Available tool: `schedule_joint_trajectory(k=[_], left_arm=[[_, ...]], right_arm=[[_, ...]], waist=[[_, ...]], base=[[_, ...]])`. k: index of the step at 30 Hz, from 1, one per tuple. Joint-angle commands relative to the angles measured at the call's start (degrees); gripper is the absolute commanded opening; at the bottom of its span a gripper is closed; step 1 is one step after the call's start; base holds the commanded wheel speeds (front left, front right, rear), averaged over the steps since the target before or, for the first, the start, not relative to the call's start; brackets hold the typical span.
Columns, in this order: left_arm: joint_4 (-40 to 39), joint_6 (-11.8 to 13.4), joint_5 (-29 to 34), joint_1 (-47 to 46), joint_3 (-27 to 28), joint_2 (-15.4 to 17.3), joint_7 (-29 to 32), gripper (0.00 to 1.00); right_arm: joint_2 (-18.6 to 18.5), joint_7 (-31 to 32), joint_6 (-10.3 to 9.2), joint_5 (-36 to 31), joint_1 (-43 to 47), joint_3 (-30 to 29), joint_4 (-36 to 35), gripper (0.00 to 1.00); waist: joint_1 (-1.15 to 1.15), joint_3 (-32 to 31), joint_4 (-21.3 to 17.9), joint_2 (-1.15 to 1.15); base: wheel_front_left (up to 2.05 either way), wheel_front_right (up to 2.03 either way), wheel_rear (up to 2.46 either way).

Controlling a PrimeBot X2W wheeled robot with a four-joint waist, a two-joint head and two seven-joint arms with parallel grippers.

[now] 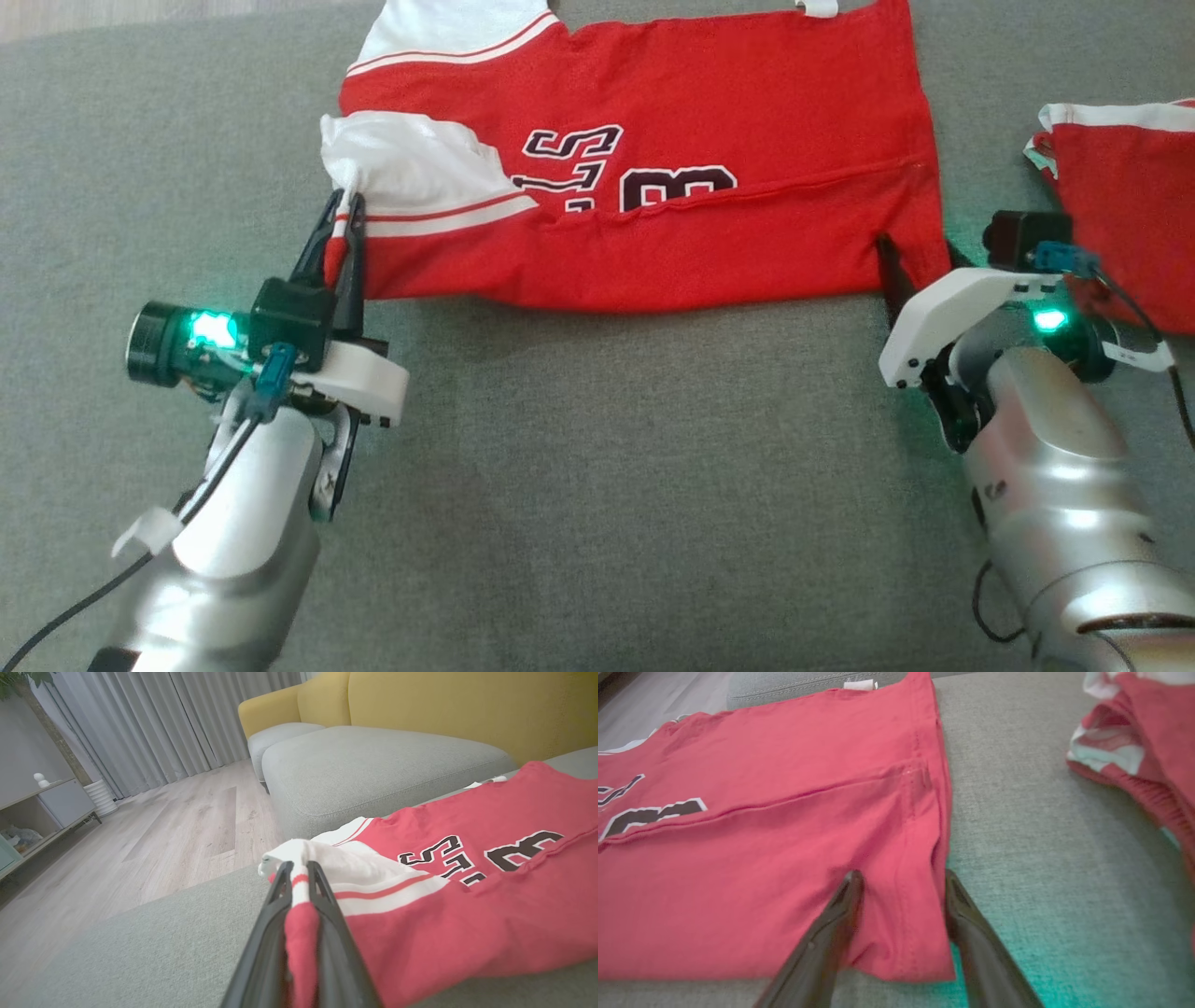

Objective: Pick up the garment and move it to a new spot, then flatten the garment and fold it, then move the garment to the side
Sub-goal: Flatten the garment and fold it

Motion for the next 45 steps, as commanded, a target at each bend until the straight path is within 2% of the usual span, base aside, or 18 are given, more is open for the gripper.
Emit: schedule_joint_trajectory(k=[1, 10, 17, 26, 31, 39, 45], left_arm=[[-1.80, -0.10, 0.21, -2.42, 1.88, 1.96, 0.02, 0.00], [0.25, 0.41, -0.66, 0.19, 1.53, 2.92, 2.50, 0.00], [1.57, 0.41, -1.81, 3.60, 1.29, 3.78, 4.02, 0.00], [1.36, -0.16, -3.29, 10.84, 0.13, 5.10, 5.81, 0.00], [-1.02, 0.39, -3.75, 14.24, -0.20, 5.76, 6.84, 0.00], [-5.70, 0.72, -4.47, 18.12, -1.70, 5.63, 9.58, 0.00], [-5.04, 1.21, -4.75, 18.08, -1.98, 4.77, 8.01, 0.00]], right_arm=[[0.83, 0.07, -0.04, -0.54, 0.18, 1.63, 0.54, 0.00], [0.83, -4.98, -0.04, -5.74, 0.12, -2.30, 3.18, 0.00], [0.83, -5.81, -0.04, -8.14, 2.44, -3.77, 3.02, 0.00], [0.83, -3.10, -0.04, -3.67, 8.18, 0.11, 2.03, 0.00], [0.83, -0.33, -0.04, 0.01, 11.64, 2.61, -0.72, 0.00], [0.83, 5.46, -0.04, 4.28, 21.83, 4.17, -14.32, 0.00], [0.83, 7.69, -0.04, 7.67, 28.33, 3.82, -26.34, 0.00]], waist=[[0.00, -0.17, -0.08, 0.00], [0.00, -3.90, -1.21, 0.00], [0.00, -8.16, -1.96, 0.00], [0.00, -15.05, -2.98, 0.00], [0.00, -16.72, -3.30, 0.00], [0.00, -16.98, -3.49, 0.00], [0.00, -15.77, -4.04, 0.00]], base=[[0.00, 0.00, 0.00], [0.00, 0.00, 0.00], [0.00, 0.00, 0.00], [0.00, 0.00, 0.00], [0.00, 0.00, 0.00], [0.00, 0.00, 0.00], [0.00, 0.00, 0.00]])
